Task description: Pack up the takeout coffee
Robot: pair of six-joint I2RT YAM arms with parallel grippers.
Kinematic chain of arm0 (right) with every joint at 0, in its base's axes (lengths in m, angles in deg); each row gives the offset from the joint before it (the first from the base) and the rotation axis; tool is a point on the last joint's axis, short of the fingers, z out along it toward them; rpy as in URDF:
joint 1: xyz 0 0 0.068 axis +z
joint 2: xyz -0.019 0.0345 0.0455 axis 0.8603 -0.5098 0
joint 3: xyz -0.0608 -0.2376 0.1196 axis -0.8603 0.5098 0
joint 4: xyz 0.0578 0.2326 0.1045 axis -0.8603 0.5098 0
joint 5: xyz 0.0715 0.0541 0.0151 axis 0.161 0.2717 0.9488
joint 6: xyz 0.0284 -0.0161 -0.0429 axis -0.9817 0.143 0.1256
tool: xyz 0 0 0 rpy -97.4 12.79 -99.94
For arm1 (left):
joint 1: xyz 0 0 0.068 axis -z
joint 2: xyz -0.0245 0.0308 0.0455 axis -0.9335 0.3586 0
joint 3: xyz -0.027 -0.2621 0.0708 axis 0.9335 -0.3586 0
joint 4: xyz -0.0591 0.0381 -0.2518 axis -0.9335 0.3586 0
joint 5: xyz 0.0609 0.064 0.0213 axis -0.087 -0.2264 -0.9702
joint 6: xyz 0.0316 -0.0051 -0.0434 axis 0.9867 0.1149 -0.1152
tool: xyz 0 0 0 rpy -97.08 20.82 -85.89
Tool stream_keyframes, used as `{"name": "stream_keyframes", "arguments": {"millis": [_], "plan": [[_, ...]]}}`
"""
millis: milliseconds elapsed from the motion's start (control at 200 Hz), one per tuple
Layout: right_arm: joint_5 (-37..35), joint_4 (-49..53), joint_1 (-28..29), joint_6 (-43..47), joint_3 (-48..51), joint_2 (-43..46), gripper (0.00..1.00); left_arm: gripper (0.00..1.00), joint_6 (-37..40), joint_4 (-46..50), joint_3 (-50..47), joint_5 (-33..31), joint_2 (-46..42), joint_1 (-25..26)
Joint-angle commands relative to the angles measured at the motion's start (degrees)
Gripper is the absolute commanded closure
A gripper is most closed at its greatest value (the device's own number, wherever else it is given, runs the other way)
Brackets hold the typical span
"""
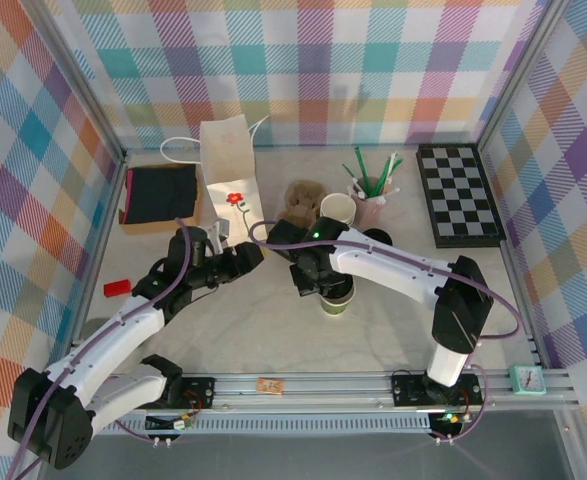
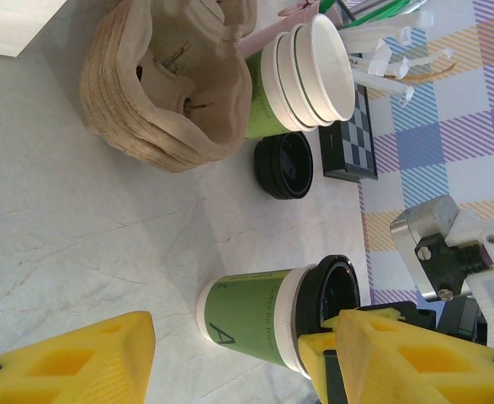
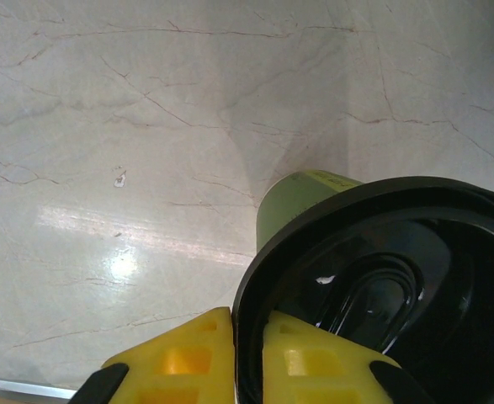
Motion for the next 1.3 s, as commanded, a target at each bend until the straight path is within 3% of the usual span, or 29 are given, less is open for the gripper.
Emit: {"name": "stream_keyframes", "arguments": {"millis": [0,135,205,305,435,530,665,830,1296], "plan": [[-0.4,0.6,0.4,-0.4,-1.8,2.4,0.89,0.41,1.1,1.8,1.1,0.3,-1.4,-0.7],[1.6,-1.0,0.3,0.0,-1.4,8.3,0.89,0.40,1.0,-0.8,1.9,2.0,-2.8,-0.7],[5.9,-5.7,-1.0,0.9,0.8,14.6,0.89,0.37,0.4,-3.7,2.6,4.2,-3.4,-0.7],[19.2,-18.6,-6.2,1.5,7.7,27.0,0.88,0.35,-2.7,-12.3,2.8,9.2,-3.8,-0.5],[41.7,-39.8,-18.1,-4.5,17.6,42.1,0.86,0.31,-10.7,-28.3,2.9,13.8,-3.8,-0.2],[51.7,-47.8,-25.2,-8.6,17.7,45.4,0.86,0.30,-17.3,-40.4,4.6,15.7,-1.4,0.4],[61.1,-62.2,-29.4,-17.5,17.0,44.7,0.86,0.29,-25.8,-56.9,9.2,16.6,4.6,3.3],[66.0,-81.8,-30.6,-29.6,16.2,41.1,0.86,0.29,-27.8,-63.6,16.7,17.1,11.1,8.6],[67.6,-110.0,-30.8,-46.9,14.6,34.8,0.86,0.30,-32.0,-71.8,17.4,14.7,14.9,11.7]]}}
